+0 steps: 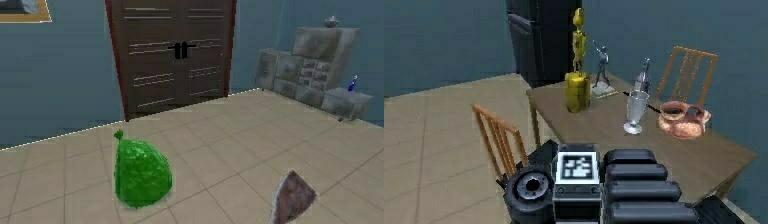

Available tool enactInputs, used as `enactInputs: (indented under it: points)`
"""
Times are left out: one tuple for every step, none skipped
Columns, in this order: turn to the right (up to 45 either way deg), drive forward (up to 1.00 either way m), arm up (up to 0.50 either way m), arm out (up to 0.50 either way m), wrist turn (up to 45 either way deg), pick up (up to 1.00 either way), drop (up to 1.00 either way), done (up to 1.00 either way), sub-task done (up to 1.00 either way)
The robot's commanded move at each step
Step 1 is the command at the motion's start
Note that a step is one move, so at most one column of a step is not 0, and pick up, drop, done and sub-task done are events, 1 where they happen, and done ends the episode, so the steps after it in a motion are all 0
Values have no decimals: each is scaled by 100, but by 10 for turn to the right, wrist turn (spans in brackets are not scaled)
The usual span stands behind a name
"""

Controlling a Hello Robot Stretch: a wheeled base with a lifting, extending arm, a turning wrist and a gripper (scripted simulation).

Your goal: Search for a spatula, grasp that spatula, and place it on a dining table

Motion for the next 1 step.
enactInputs:
  points:
    - [-90, 0, 0, 0, 0, 0, 0, 0, 0]
